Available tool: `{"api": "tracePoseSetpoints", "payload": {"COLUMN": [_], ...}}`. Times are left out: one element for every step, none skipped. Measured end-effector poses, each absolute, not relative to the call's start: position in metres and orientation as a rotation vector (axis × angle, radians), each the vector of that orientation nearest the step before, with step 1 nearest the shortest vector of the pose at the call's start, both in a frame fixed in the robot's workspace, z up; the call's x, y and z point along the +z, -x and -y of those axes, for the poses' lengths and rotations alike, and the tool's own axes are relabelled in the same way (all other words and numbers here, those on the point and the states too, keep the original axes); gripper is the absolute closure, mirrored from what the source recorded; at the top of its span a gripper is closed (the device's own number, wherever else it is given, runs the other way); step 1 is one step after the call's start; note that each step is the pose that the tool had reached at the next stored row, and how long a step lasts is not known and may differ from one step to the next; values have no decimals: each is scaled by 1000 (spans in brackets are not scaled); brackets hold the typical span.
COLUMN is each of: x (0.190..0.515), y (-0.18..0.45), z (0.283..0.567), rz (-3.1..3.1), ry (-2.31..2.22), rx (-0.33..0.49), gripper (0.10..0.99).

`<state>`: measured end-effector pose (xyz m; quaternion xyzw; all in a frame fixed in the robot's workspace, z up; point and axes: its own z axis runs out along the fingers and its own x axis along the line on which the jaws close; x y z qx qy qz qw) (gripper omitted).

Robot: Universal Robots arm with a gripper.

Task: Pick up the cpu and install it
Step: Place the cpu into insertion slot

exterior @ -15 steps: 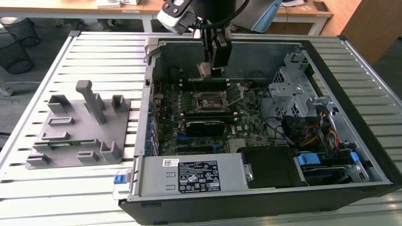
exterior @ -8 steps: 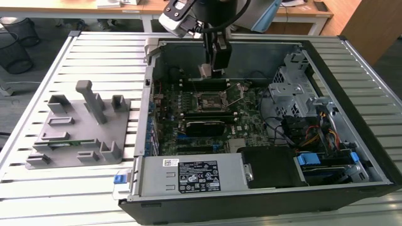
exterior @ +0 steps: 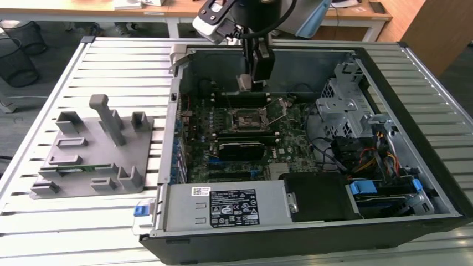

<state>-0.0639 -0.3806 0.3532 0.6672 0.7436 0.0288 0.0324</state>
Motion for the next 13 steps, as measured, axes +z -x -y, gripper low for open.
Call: {"api": "tracePoseSetpoints", "payload": {"x": [352,351,351,350,349,348,347,346,344,343,341,340,339], "y": [63,63,63,62,62,62,62,62,61,60,59,58,58], "z": [379,379,378,376,375,373,372,370,369,368,367,366,366], "rz": [-2288,-2287,-2284,-2282,-2281,-2279,-2278,-2278,-2277,-2276,-2274,-2272,-2269], "ry": [-2055,-2056,-2059,-2061,-2063,-2064,-2065,-2065,-2066,-2068,-2070,-2072,-2075], "rx": [89,88,88,88,88,88,88,88,87,87,87,87,87], "gripper": [561,561,561,561,561,561,561,561,561,561,561,561,561]}}
